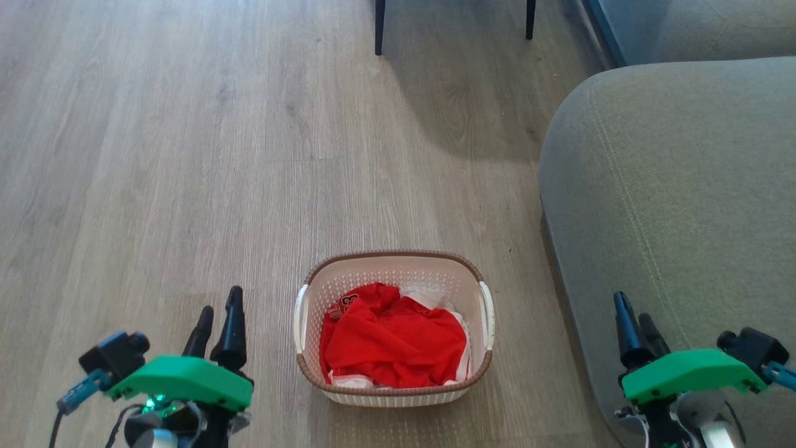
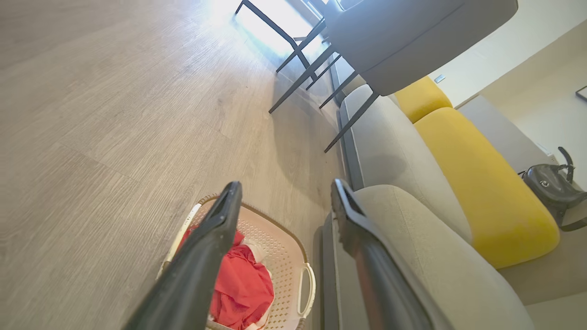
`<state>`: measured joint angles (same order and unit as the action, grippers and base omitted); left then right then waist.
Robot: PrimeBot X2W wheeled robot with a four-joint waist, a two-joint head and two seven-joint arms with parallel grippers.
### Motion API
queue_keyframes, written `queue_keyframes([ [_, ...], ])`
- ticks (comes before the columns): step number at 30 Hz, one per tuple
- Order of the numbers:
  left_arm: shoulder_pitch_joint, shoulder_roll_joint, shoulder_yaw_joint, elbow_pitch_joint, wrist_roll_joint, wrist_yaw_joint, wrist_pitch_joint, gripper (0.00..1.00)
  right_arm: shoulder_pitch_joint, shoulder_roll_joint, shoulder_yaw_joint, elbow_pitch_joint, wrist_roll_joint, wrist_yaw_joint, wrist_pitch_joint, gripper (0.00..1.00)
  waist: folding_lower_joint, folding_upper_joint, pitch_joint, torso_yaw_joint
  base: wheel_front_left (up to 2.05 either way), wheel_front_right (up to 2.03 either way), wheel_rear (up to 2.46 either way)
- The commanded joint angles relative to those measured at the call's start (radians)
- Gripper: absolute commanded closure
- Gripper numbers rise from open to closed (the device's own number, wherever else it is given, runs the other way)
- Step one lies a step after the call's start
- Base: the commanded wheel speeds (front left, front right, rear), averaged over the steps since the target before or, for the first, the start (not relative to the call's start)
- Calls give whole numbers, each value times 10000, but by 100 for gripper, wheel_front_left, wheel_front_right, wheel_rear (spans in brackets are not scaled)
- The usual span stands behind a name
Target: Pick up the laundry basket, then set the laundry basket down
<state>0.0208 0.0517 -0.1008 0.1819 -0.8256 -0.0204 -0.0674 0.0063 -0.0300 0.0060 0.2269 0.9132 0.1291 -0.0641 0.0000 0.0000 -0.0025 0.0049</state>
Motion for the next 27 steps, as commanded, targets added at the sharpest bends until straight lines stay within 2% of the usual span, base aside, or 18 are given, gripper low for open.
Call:
queue_keyframes([
  [1,-294,187,5,-395,465,89,-140,0,-357,-119,187,-366,-437,8,-168,0,0,0,-17,2,0,0,0],
  [27,-51,838,-1222,-514,3634,1097,-872,0,-308,-152,683,-422,-3444,11,-901,0,0,0,-127,52,0,0,0],
])
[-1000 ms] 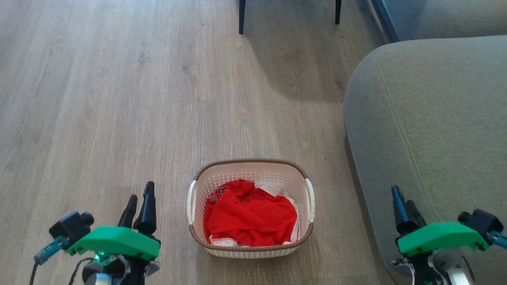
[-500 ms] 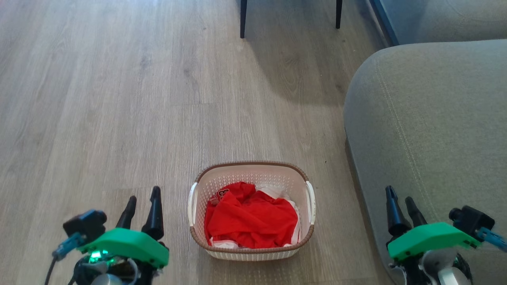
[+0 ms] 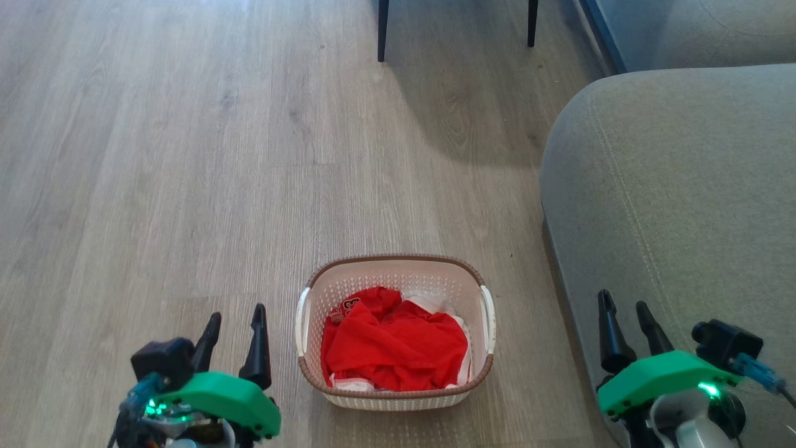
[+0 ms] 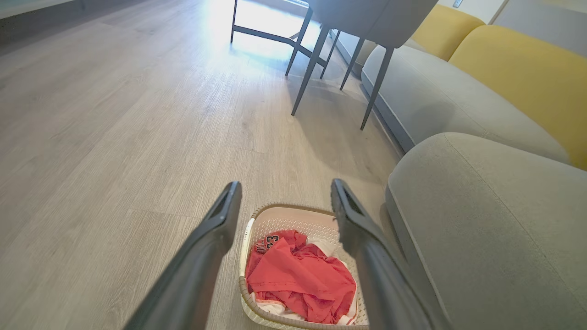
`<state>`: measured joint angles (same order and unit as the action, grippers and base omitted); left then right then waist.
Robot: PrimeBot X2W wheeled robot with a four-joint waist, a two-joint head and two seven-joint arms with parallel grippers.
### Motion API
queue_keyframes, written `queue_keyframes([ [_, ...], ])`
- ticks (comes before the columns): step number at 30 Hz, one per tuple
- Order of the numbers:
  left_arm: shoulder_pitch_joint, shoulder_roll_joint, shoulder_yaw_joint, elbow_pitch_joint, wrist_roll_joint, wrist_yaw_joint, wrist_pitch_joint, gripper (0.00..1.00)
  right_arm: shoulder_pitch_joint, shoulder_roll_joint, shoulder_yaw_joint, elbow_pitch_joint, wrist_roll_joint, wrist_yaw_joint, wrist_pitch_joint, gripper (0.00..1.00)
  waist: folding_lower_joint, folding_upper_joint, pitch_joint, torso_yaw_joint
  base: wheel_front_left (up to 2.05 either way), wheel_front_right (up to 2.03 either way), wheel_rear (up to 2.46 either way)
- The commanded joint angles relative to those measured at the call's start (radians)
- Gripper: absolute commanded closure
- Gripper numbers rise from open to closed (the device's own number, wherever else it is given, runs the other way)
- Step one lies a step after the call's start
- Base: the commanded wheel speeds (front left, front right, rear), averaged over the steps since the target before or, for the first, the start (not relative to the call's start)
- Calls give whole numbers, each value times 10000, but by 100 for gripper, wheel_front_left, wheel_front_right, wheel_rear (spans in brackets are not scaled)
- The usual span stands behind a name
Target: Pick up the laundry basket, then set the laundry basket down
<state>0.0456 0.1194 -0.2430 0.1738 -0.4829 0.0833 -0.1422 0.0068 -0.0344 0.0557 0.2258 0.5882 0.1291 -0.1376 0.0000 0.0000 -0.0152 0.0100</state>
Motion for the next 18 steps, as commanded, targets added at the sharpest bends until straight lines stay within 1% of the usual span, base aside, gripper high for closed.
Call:
queue_keyframes([
  [1,-294,179,161,-446,323,93,-153,0,-310,-110,208,-418,-305,11,-196,0,0,0,0,1,0,0,0],
  [11,-166,286,-128,-489,1388,341,-445,0,-283,-123,414,-518,-1488,12,-489,0,0,0,-6,4,0,0,0],
  [18,-90,236,-155,-419,2029,377,-650,0,-255,-133,550,-576,-2289,13,-695,0,0,0,5,15,0,0,0],
])
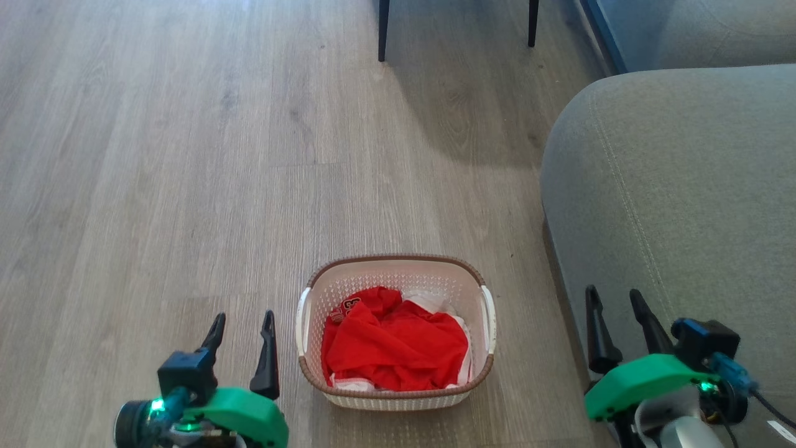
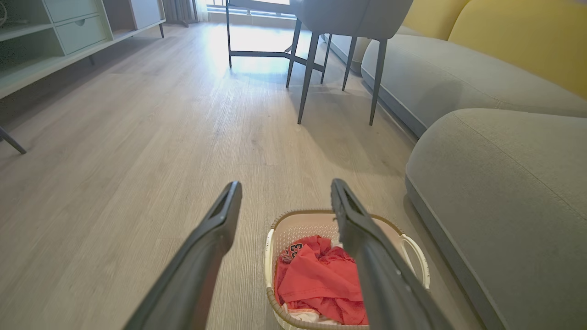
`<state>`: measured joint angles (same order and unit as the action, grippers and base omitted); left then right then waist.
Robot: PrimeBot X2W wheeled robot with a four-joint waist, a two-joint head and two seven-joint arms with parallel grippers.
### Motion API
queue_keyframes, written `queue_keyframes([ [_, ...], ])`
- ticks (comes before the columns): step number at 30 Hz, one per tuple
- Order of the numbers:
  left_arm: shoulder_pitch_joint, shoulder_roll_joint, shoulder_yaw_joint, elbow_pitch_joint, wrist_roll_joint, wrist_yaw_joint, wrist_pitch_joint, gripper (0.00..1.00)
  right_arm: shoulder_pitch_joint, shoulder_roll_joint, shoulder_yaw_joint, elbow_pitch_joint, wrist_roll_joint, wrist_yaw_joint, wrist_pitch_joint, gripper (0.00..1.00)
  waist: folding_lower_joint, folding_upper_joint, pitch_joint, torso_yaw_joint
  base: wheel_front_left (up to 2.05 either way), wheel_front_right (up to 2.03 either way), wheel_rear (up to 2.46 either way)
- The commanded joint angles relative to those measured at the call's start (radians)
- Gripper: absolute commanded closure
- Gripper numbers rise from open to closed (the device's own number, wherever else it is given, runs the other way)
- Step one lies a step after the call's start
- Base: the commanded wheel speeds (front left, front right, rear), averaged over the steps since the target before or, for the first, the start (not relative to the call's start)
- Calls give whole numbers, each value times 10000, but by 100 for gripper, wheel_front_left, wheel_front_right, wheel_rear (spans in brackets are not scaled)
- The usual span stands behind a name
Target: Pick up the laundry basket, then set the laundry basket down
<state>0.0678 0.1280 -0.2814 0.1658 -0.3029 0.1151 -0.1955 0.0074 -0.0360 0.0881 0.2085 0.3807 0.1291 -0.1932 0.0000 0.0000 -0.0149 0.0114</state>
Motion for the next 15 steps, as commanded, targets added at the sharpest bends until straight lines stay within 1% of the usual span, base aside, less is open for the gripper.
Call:
queue_keyframes([
  [1,-295,147,219,-322,465,59,-176,0,-255,-120,271,-410,-434,13,-198,0,0,0,1,2,0,0,0],
  [2,-295,147,219,-322,465,59,-176,0,-255,-120,271,-410,-434,13,-198,0,0,0,1,2,0,0,0],
  [15,-193,54,143,-306,2071,59,-557,0,-241,-138,545,-505,-1922,15,-579,0,0,0,4,12,0,0,0],
])
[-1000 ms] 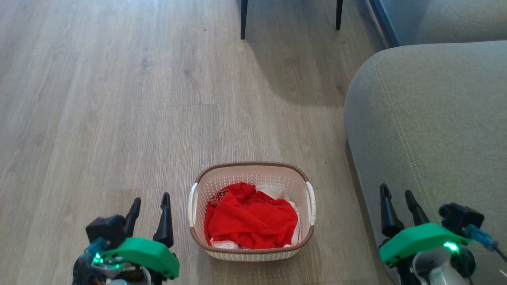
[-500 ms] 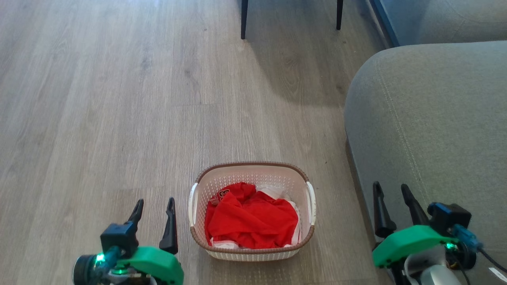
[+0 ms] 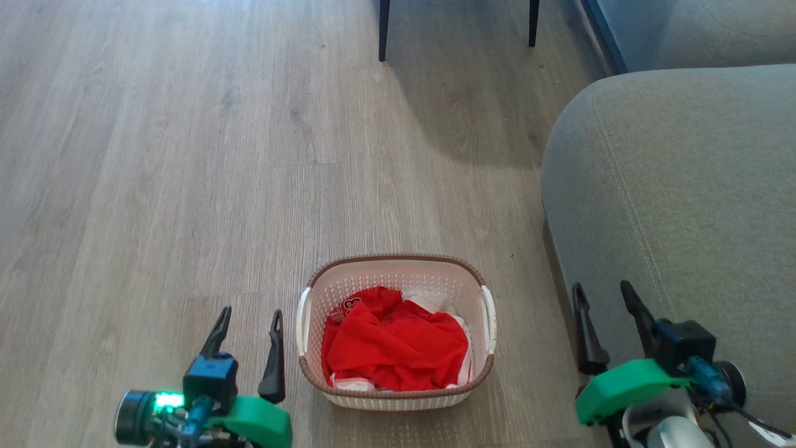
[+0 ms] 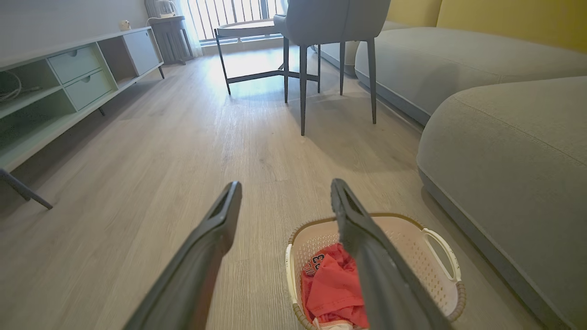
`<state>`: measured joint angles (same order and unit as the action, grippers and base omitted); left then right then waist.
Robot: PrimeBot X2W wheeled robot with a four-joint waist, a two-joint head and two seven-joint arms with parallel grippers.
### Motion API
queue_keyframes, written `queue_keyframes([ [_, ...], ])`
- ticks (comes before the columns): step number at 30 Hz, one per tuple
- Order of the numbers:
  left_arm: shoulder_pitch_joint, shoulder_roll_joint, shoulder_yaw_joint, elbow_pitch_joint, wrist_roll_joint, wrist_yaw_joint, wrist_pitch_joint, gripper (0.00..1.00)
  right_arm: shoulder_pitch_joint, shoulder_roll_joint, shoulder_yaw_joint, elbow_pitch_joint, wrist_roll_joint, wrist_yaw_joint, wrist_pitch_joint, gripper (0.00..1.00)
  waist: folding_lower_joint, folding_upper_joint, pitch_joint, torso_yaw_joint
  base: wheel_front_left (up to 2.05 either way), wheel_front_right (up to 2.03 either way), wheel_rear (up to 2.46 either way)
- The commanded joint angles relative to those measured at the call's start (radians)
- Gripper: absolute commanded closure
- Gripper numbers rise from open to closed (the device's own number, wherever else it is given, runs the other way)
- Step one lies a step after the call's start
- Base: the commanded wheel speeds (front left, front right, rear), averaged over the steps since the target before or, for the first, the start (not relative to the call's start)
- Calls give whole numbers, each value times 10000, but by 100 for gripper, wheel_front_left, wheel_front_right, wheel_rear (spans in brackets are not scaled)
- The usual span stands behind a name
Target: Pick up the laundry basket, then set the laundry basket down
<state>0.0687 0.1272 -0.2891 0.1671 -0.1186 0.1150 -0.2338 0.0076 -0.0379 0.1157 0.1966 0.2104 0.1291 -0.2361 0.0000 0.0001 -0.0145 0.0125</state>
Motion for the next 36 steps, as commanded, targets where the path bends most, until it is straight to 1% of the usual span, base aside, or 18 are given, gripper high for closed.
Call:
queue_keyframes([
  [1,-196,59,209,-320,359,61,-202,0,-240,-120,290,-394,-330,15,-178,0,0,-1,-1,3,0,0,0],
  [4,-180,48,185,-330,726,66,-279,0,-238,-123,358,-414,-646,16,-256,0,0,-1,-1,5,0,0,0],
  [27,-162,-104,426,-265,896,-122,-279,0,-268,-123,236,-382,-624,16,-256,0,0,-1,121,-38,0,0,0],
  [36,-222,-163,465,-280,890,-162,-279,0,-300,-123,88,-401,-570,16,-256,0,0,-1,360,7,0,0,0],
])
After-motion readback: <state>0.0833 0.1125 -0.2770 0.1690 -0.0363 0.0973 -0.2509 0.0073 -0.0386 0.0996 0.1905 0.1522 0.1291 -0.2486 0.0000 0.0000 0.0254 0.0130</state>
